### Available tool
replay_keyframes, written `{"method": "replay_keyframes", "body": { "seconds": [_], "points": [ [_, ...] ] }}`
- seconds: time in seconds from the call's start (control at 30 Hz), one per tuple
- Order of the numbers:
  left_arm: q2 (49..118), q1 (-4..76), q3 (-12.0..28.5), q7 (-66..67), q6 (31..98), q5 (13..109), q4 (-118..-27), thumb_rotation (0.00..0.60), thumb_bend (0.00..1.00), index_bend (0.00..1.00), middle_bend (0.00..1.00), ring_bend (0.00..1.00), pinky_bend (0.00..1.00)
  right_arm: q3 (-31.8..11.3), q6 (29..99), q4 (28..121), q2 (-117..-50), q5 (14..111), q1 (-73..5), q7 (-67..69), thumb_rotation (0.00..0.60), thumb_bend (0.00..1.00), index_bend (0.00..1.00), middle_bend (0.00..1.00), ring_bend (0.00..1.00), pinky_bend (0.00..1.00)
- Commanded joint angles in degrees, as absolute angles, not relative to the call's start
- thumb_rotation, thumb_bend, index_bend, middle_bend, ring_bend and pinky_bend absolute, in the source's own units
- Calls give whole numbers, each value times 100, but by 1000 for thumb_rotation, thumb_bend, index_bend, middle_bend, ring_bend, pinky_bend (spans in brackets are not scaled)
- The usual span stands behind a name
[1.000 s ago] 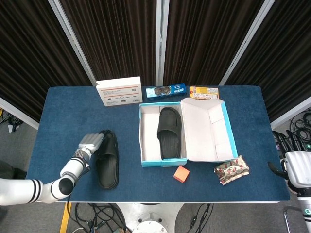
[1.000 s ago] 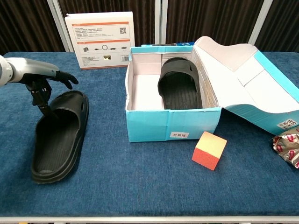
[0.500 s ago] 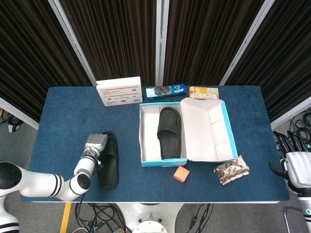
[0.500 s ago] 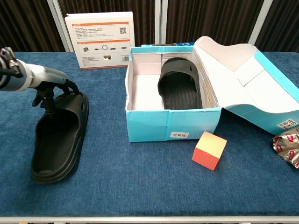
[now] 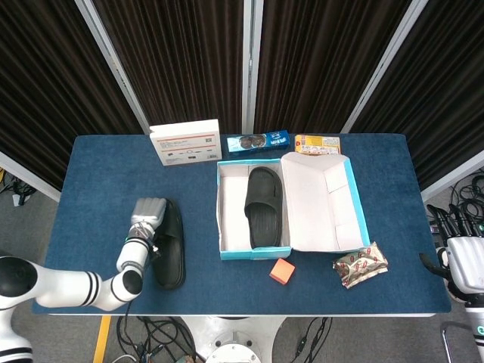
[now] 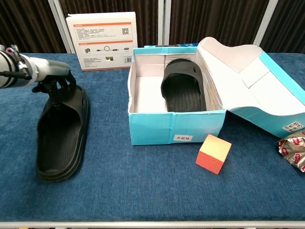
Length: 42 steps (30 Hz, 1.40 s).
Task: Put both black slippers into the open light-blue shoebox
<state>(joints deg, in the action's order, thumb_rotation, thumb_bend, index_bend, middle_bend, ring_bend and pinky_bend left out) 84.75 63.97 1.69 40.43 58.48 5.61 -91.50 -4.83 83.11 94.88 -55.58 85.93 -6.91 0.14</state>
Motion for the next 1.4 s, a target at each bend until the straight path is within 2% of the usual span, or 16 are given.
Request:
{"method": "replay_keyframes", "body": {
  "seconds": [0.03,0.23,0.4,0.57,0.73,0.9,1.03,1.4],
  "points": [
    [8089,6006,264,3557,5990,1193,-9389,600,0,582,673,855,826,-484,8318,9498,-5549,8599,-690,4,600,134,50,146,0,125],
    [7256,5227,699,2058,5892,2335,-9664,600,0,607,698,852,833,-495,8337,9529,-5531,8574,-678,-29,600,134,49,146,0,128],
    [6818,4595,1404,156,5430,3517,-9645,600,0,612,702,847,834,-498,8316,9572,-5539,8586,-701,-97,600,134,50,146,0,129],
    [6995,4281,2045,-1852,4677,4780,-9303,600,0,615,705,787,834,-511,8341,9652,-5505,8599,-705,-188,600,133,50,146,0,128],
    [7526,4422,2411,-3122,4153,5748,-8742,600,0,611,698,720,833,-505,8356,9743,-5462,8596,-690,-274,600,134,50,146,0,129],
    [8137,4758,2552,-3897,3843,6342,-8096,600,0,609,696,696,820,-505,8374,9792,-5429,8564,-666,-315,600,134,49,147,0,129],
    [8651,5117,2497,-4072,3667,6670,-7421,600,0,607,695,683,793,-505,8392,9824,-5409,8545,-647,-341,600,134,50,147,0,129],
    [9525,5682,2426,-3944,3627,6771,-6429,600,0,604,693,660,724,-516,8391,9905,-5378,8484,-630,-430,600,134,49,146,0,129]
  ]
}}
